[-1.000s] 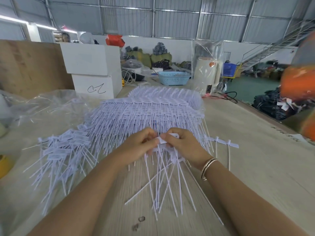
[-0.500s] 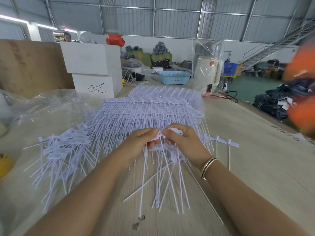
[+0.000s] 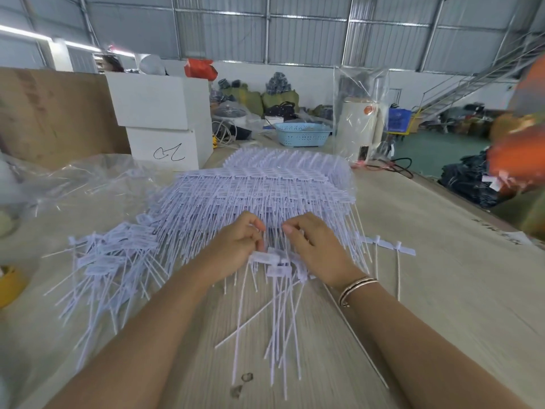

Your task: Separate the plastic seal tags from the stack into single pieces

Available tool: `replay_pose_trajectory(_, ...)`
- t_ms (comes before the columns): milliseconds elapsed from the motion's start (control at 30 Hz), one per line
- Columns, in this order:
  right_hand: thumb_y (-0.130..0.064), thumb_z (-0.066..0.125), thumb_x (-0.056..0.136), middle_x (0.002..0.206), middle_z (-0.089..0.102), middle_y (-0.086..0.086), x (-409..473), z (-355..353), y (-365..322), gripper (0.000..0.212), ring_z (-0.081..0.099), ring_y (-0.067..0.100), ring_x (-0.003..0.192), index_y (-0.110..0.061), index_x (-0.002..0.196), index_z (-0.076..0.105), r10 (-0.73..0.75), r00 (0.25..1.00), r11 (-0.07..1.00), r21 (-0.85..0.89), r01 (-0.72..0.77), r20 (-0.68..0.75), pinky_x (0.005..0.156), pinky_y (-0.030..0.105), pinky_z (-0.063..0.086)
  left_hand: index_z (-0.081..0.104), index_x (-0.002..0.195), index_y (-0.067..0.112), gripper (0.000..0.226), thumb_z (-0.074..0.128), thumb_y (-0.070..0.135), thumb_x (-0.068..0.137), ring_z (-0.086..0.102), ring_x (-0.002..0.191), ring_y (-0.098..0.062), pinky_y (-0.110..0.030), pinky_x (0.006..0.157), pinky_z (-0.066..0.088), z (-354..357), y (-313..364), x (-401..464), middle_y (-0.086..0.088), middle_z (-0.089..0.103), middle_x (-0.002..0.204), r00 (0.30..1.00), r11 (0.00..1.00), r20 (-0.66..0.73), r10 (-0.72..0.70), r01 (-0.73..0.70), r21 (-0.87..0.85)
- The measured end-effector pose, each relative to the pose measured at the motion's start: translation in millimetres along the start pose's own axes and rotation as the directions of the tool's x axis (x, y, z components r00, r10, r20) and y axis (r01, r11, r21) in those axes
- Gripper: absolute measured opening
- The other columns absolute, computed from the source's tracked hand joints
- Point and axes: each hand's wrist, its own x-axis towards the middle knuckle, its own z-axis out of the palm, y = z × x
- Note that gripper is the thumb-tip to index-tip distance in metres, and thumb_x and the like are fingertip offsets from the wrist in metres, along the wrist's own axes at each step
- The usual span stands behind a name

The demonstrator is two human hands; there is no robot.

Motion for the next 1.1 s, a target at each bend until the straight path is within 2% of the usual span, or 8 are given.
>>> replay_pose_trajectory(233,-0.034,0.058,0.091,0.075,0.059,-0.002,-2,3,-13,0.027,0.052,0.013,0.078,-0.014,0.078,0.069,0.062,0.982,0.998,0.023,-0.067,0.178,0.081,0.03,0.035,0.044,0.092,0.021,0.042,0.04,-0.02,0.084,0.045,0.057,-0.001,-0.019,0.056,0.041,9,13,1,0.0,0.047,0.087,0.986,0.963,-0.014,0.166,-0.165,-0.215)
replay_pose_trajectory(333,-0.022,0.062,0.09,0.061,0.053,0.001,-3,-3,-16,0.023,0.048,0.007,0.055,-0.006,0.073,0.064,0.134,0.974,0.939,0.29,-0.184,0.184,0.059,0.02,0.037,0.051,0.089,0.024,0.028,0.049,-0.003,0.092,0.051,0.065,-0.011,-0.028,0.066,0.041,6,9,0,0.004,0.053,0.078,0.988,0.982,-0.026,0.155,-0.157,-0.104)
replay_pose_trajectory(433,-0.02,0.061,0.09,0.069,0.059,0.002,-3,-7,-18,0.02,0.054,0.008,0.065,-0.009,0.074,0.064,0.166,0.96,0.878,0.41,-0.248,0.224,0.067,0.018,0.042,0.063,0.083,0.025,0.021,0.048,0.023,0.098,0.056,0.063,-0.005,-0.023,0.067,0.043,6,5,-2,0.011,0.06,0.062,0.993,0.994,0.044,0.109,-0.108,-0.03)
replay_pose_trajectory(567,-0.016,0.058,0.092,0.068,0.06,-0.004,-5,-9,-24,0.02,0.057,0.005,0.067,-0.012,0.073,0.062,0.121,0.968,0.861,0.463,-0.212,0.218,0.071,0.014,0.043,0.067,0.074,0.02,0.03,0.048,0.02,0.098,0.056,0.054,-0.002,-0.017,0.058,0.046,14,10,-1,0.008,0.061,0.057,0.999,0.958,-0.026,0.037,-0.043,-0.284)
replay_pose_trajectory(800,-0.009,0.053,0.094,0.068,0.05,-0.003,-5,-9,-30,0.025,0.048,0.013,0.07,-0.016,0.07,0.056,0.034,0.999,0.849,0.527,-0.03,0.003,0.075,0.026,0.041,0.06,0.063,0.013,0.022,0.059,0.026,0.08,0.045,0.046,-0.01,-0.019,0.045,0.04,13,23,0,0.0,0.05,0.053,0.983,0.393,0.045,-0.179,0.114,-0.913)
replay_pose_trajectory(867,-0.01,0.052,0.094,0.067,0.048,-0.002,-5,-13,-25,0.028,0.046,0.011,0.067,-0.014,0.067,0.054,0.05,0.999,0.829,0.558,-0.045,0.007,0.072,0.021,0.04,0.059,0.059,0.01,0.033,0.055,0.025,0.088,0.042,0.045,-0.012,-0.021,0.047,0.037,2,17,1,0.0,0.047,0.052,0.98,0.574,-0.047,-0.192,0.074,-0.816)
replay_pose_trajectory(967,-0.016,0.052,0.095,0.069,0.044,0.006,-3,-10,-17,0.029,0.043,0.015,0.067,-0.005,0.068,0.052,0.102,0.989,0.926,0.353,-0.132,0.104,0.07,0.025,0.033,0.057,0.065,0.008,0.036,0.052,0.027,0.095,0.046,0.054,-0.016,-0.027,0.061,0.039,-3,11,-4,0.003,0.051,0.054,0.988,0.983,-0.14,-0.065,0.039,-0.178)
replay_pose_trajectory(1100,-0.031,0.045,0.097,0.084,0.05,-0.006,-2,7,-3,0.028,0.047,0.015,0.091,-0.016,0.081,0.063,0.07,0.994,0.958,-0.283,-0.045,0.08,0.077,0.033,0.022,0.056,0.08,0.016,0.025,0.058,0.038,0.091,0.045,0.051,-0.006,-0.021,0.051,0.032,15,8,-3,0.009,0.047,0.057,0.988,0.978,-0.153,0.032,0.001,0.211)
